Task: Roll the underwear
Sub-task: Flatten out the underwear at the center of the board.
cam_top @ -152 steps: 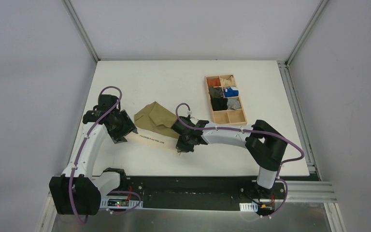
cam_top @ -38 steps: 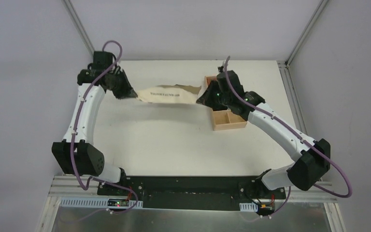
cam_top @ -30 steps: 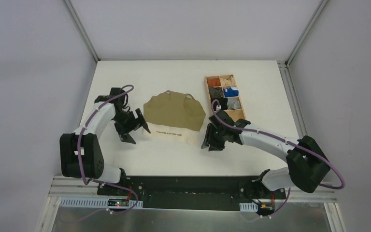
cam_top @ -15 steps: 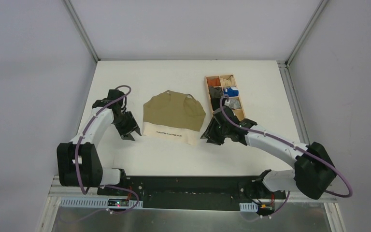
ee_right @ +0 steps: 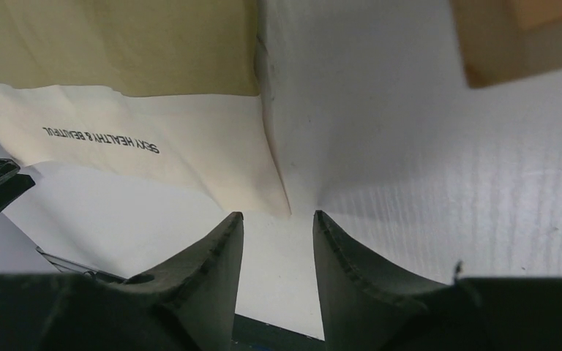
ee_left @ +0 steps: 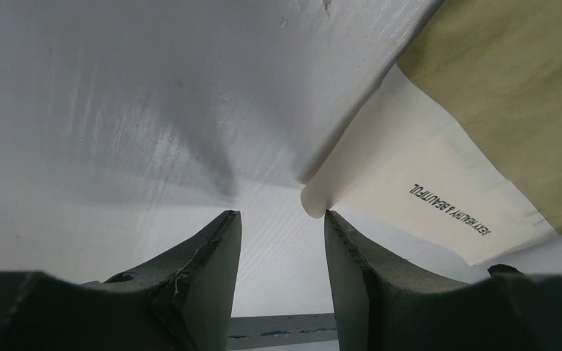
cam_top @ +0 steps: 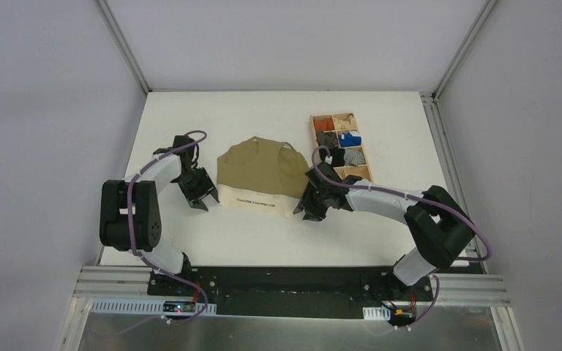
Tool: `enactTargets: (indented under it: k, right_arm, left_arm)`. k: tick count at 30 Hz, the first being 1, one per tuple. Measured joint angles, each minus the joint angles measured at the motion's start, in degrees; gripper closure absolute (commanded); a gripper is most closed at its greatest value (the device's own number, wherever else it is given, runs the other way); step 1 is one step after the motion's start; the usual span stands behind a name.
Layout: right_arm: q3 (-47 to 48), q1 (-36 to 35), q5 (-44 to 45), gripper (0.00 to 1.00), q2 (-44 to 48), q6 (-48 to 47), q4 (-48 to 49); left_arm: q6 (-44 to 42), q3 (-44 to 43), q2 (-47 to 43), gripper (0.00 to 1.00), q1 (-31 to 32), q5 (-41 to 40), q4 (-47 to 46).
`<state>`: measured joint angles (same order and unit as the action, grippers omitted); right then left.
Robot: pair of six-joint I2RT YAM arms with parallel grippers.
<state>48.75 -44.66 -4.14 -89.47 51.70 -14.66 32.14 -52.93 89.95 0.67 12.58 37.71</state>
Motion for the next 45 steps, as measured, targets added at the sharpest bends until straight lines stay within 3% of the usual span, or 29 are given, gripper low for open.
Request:
enactTargets:
  k: [3, 7, 12, 17, 22, 26, 29, 33, 45]
  right_arm:
    - [1.33, -1.11, -0.02, 0.62, -3.04, 0.11, 0.92]
    - [2.78, -2.12, -0.09, 1.00, -5.60, 0.11, 2.29]
    - [3.87, -2.05, 1.03, 1.00, -6.32, 0.04, 1.11]
    - [11.56, -0.92, 1.86, 1.00, -5.68, -2.93, -3.43]
    - [14.51, 0.37, 4.31, 1.00, 3.13, -5.84, -6.67]
    - [9.62, 0.74, 5.46, 1.00, 8.44, -6.51, -6.54]
    - [1.22, 0.94, 5.62, 1.00, 6.67, -5.68, -6.86]
    - [-4.94, 1.25, 4.87, 1.00, 5.11, -3.48, -8.83]
    - [-3.30, 1.31, 5.20, 1.00, 5.44, -3.89, -8.92]
  left_arm:
    - [0.09, 0.07, 0.55, 0.53, 0.00, 0.44, -1.09]
    - [0.17, 0.11, 0.50, 0.51, 0.00, 0.61, -1.75]
    - [0.48, 0.28, -0.72, 0.49, 0.00, 0.59, -1.81]
    - [0.15, -1.64, -3.37, 0.48, -1.29, 0.33, 1.25]
    - [-0.92, -6.84, -7.10, 0.45, -1.90, -1.16, 5.40]
    - [-1.95, -7.52, -9.62, 0.44, -1.77, -0.81, 7.28]
    - [-1.92, -4.46, -10.97, 0.41, -1.44, -0.57, 7.87]
    - [-1.18, 0.15, -11.37, 0.38, 2.82, -0.22, 9.11]
    - [1.51, 2.21, -12.37, 0.56, 16.68, -0.98, 6.88]
